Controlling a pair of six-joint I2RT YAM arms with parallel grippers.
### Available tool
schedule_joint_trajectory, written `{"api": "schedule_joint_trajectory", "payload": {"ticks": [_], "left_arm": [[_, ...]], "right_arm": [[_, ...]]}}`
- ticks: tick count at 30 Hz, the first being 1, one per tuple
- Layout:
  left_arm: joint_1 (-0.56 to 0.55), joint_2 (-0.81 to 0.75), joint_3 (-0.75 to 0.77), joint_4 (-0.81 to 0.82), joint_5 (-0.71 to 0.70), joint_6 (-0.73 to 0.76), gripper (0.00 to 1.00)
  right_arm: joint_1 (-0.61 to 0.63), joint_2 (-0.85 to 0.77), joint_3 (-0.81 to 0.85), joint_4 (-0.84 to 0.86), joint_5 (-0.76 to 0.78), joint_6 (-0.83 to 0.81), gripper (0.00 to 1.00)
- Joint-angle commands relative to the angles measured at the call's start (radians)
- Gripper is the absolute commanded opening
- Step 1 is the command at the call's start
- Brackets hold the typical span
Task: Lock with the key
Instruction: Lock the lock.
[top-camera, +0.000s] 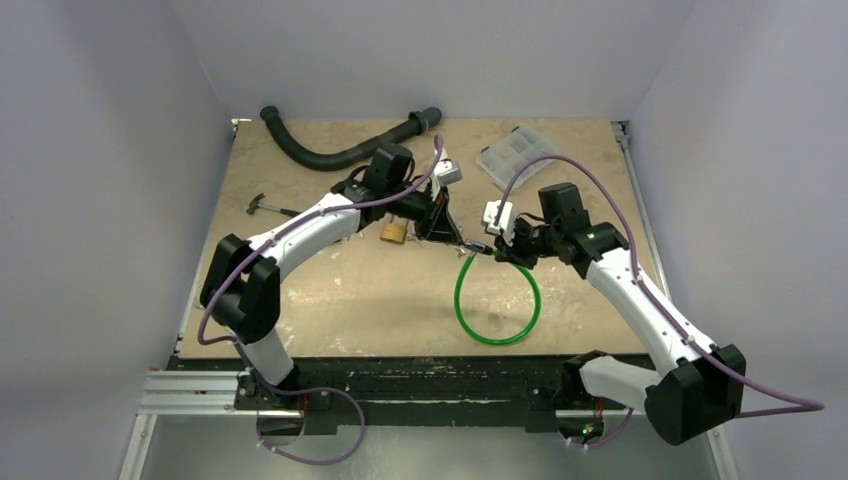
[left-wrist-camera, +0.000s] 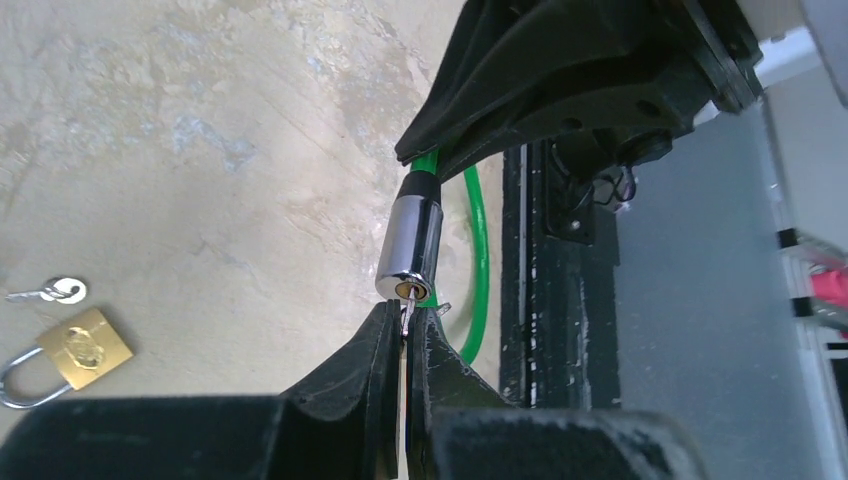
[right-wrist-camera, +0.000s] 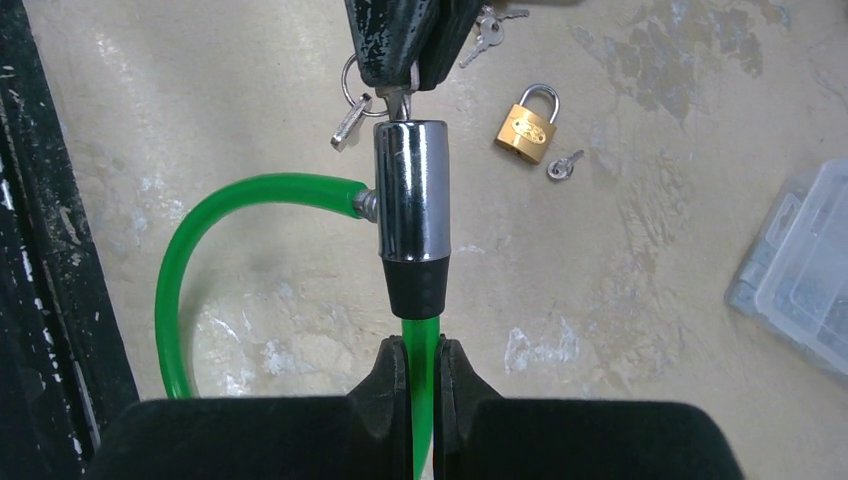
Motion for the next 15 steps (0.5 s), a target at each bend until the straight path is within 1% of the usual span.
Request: {"api": "schedule_joint_trajectory", "payload": {"ticks": [1,4,8,15], "left_arm": [[-0.003,0.071,0.064,-0.063,0.054,-0.156,0.00],[-0.004,0.123,0.096,-0.104,0.083,-0.234,0.00],[-0.004,0.163,0.113,-0.149,0.124,-0.278,0.00],[0.004,0.117,0.084,-0.149,0.115,-0.236,0.00]], "right_arm": [[0.010,-0.075,-0.004,0.155,-0.023,0.021,0.00],[0.011,-0.108,-0.025,0.191,-0.002,0.022,0.00],[0.011,-0.139,-0.049,0.237,0.035,0.032,0.00],[0.011,-0.163,-0.076,0.229,0.050,0.025,0.00]]}}
